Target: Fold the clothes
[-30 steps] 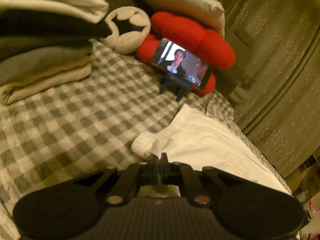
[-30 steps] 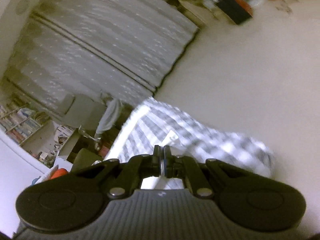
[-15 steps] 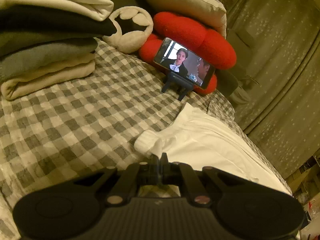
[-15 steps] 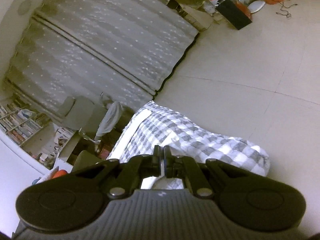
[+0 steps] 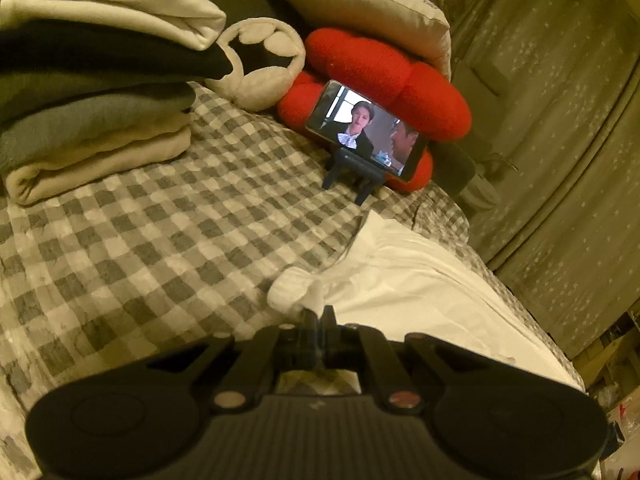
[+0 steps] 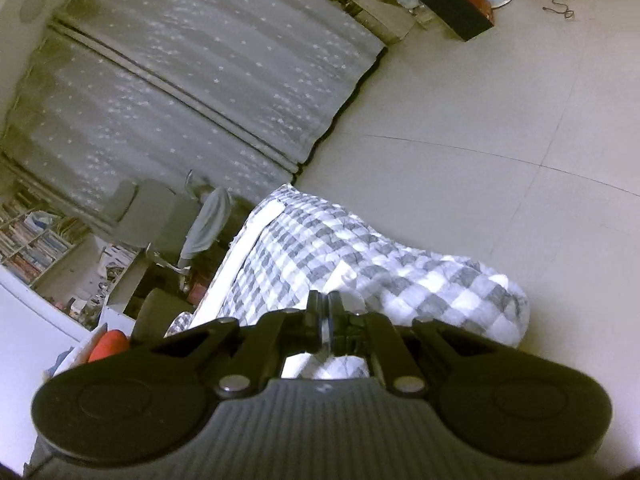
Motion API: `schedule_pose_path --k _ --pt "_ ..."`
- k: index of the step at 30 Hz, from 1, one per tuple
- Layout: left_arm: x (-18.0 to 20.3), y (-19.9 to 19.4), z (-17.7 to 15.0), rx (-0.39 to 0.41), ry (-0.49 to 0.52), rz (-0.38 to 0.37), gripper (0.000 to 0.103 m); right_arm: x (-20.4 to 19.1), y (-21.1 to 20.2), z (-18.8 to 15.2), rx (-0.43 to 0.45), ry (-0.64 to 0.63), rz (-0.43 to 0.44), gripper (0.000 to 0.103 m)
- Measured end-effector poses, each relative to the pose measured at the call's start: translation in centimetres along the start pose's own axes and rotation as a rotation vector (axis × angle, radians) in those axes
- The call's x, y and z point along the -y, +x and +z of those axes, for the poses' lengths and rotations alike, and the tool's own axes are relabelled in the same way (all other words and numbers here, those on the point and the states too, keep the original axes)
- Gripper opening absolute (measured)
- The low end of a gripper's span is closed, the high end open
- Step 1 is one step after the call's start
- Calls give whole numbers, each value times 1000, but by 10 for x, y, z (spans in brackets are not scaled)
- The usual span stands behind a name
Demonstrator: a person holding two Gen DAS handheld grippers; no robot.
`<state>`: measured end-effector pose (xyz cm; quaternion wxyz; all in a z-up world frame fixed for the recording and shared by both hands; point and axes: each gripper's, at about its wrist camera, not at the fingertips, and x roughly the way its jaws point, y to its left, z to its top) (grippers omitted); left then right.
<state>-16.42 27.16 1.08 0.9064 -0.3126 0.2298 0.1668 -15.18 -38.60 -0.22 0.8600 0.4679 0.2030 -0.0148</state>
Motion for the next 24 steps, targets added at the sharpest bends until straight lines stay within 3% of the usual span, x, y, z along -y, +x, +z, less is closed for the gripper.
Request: schedule_pose_path --k 8,10,11,12,14,16,17,18,19,24 --pt "4 4 -2 -11 6 -2 1 10 -1 -4 -45 87 36 14" --pt "3 4 -1 -12 6 -2 1 9 -2 -2 -53 91 41 21" --pt "3 4 -1 -12 5 -2 1 8 -2 -2 -51 84 37 38" --pt "3 4 -1 -12 4 -1 1 6 -3 -1 -48 75 34 44" --pt "3 6 -1 -13 5 1 1 4 -1 -2 -46 50 26 44" --pt "4 7 -1 -14 6 4 1 2 2 -3 -47 25 15 37" --pt "4 8 -1 -14 6 6 1 3 3 -5 -47 22 17 27" --pt "4 9 -1 -14 6 7 1 4 4 -7 -48 23 21 11" --pt "4 9 -1 -14 4 8 1 4 5 -9 -48 25 26 4" --pt "5 6 3 -5 -5 5 1 -9 -10 -6 14 -9 49 4"
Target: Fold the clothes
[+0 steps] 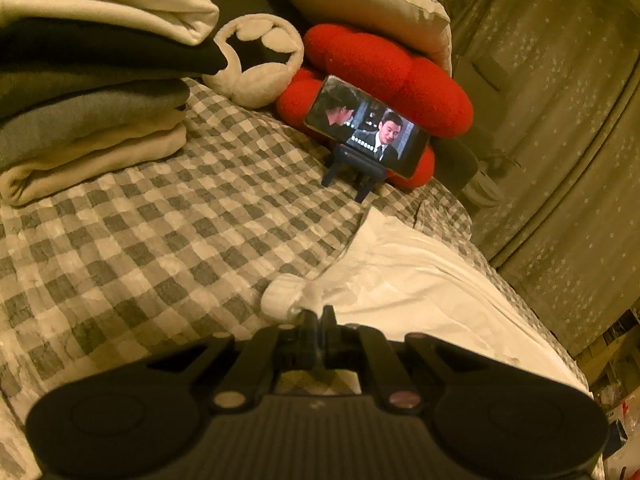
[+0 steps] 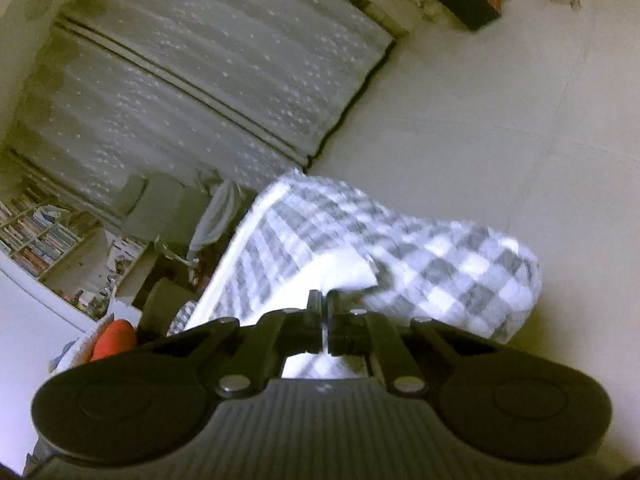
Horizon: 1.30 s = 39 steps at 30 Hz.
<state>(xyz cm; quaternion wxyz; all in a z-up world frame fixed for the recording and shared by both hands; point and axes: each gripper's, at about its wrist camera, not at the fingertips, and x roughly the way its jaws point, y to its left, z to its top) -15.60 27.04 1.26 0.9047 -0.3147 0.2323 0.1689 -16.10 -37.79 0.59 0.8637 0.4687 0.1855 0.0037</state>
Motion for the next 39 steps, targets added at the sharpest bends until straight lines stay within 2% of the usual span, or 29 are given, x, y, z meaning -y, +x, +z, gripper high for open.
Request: schedule_pose_path --k 4,9,14,20,22,24,30,35,39 --pt "7 -3 9 14 -5 -21 1 -27 -4 19 50 -62 59 4" --pt "18 -4 25 27 -30 -45 1 -60 20 45 68 -109 92 4" --pt "26 -13 34 52 -23 -62 1 -81 10 53 153 -174 179 4" --pt "13 -12 15 14 -29 -43 1 -36 11 31 79 -172 45 4" --pt "6 -11 7 -7 -32 -31 1 -14 11 20 23 -133 -22 4" --pt "-1 -11 3 -18 -41 -25 1 3 5 12 -3 -79 -49 4" --pt "7 -18 7 8 -21 -40 1 -19 -8 11 35 -177 1 4" --pt "12 -16 13 14 -33 -37 1 -28 10 17 46 -201 -15 4" --pt "23 -10 21 25 6 -7 1 -39 26 29 74 -215 9 4"
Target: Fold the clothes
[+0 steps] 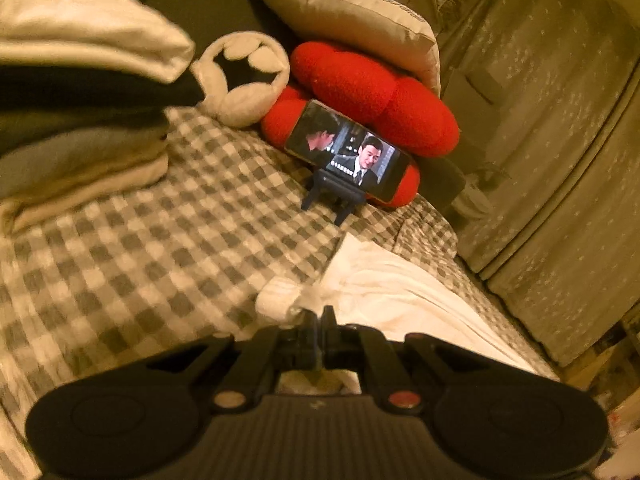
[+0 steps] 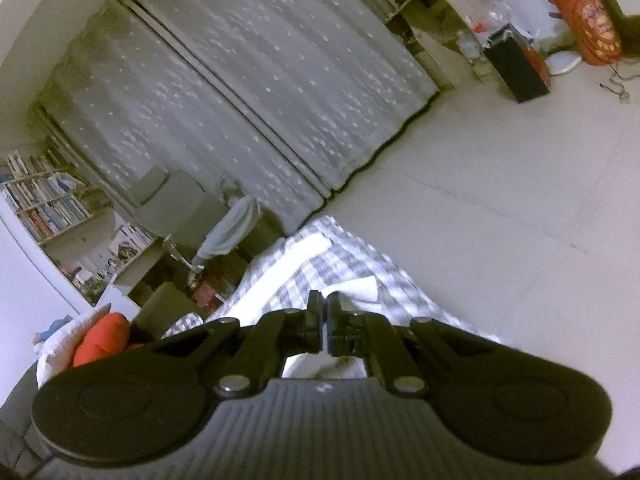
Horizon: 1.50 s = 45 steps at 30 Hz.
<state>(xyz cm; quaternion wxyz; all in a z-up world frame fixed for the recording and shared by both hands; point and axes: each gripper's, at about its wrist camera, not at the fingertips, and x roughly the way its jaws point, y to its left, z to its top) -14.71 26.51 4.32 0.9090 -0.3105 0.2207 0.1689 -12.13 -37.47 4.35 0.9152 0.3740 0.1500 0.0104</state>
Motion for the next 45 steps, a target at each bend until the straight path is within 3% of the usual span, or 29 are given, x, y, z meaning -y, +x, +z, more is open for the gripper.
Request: schedule_pose_path --k 13,23,32,45 --pt "46 36 43 -33 23 81 1 -31 59 41 41 -16 76 4" --pt "89 103 64 -109 91 174 1 -38 119 51 48 30 -61 4" --pt "106 167 69 -188 144 200 1 -34 170 54 1 55 -156 4" --pt "114 206 76 -206 157 235 2 -44 212 56 -44 48 -197 4"
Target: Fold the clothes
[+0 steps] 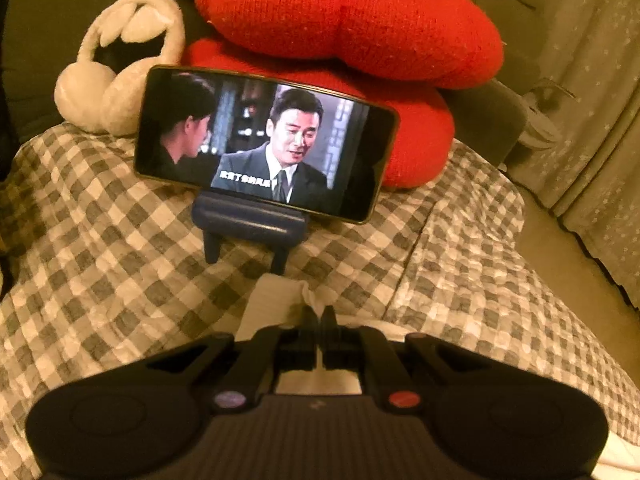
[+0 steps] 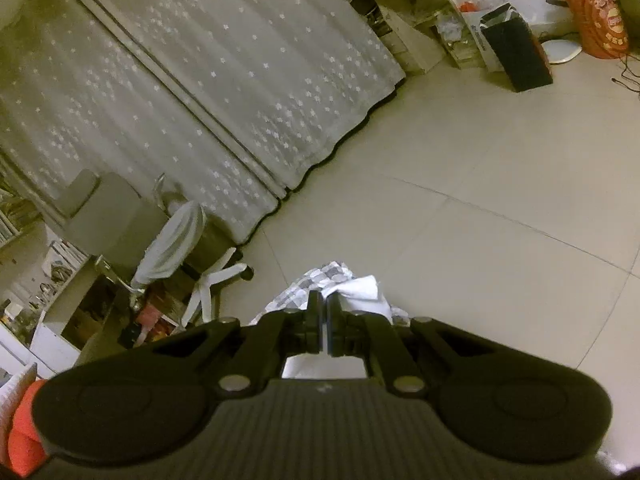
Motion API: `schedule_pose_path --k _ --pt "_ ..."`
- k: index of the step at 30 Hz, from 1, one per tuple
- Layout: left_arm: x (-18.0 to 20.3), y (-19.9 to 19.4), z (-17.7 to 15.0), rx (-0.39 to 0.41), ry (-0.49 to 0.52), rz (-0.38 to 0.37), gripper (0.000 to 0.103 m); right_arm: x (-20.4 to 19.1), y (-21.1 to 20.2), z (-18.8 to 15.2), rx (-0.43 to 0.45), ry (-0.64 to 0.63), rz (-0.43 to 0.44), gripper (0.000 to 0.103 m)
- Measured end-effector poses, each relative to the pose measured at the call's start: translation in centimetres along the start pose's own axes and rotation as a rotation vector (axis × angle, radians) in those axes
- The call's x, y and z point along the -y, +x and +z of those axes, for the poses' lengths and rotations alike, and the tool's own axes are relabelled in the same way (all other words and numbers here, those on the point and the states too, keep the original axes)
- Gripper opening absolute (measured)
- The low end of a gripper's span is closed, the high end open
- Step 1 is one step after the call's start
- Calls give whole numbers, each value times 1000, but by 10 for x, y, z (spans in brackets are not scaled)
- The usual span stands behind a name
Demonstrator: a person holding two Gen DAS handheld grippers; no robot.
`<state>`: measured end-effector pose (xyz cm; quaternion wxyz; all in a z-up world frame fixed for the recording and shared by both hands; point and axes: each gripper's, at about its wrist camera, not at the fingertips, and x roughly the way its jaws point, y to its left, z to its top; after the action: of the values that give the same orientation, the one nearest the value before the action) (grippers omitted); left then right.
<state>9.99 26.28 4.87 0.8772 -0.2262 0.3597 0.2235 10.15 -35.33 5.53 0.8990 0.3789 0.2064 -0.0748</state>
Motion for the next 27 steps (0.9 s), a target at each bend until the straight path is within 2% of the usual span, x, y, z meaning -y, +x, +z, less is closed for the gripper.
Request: schedule_pose_path --k 7,10,12,13,14,16,18,23,27 --pt "2 5 0 15 -6 -13 2 -6 11 4 -1 9 4 4" --pt "-3 5 -1 19 -24 -42 8 -10 15 2 -4 4 -5 4" --pt "-8 -1 -3 42 -33 -59 19 -11 19 0 -10 7 -12 4" --pt "-10 -4 -3 57 -36 -66 32 -11 19 -1 -12 9 -15 4" --pt "-12 -8 -3 74 -41 -77 39 -11 20 -1 -12 9 -15 4" --pt "-17 -18 -3 112 -38 -77 49 -12 21 -1 -10 6 -12 4" --pt "-20 -25 -4 142 -25 -63 52 -14 23 -1 -8 -4 -13 4" --pt "-27 -31 -11 152 23 -80 55 -17 25 -2 -5 -5 -10 4" --pt "-12 -40 -22 218 143 -79 55 -18 23 -1 3 1 3 4"
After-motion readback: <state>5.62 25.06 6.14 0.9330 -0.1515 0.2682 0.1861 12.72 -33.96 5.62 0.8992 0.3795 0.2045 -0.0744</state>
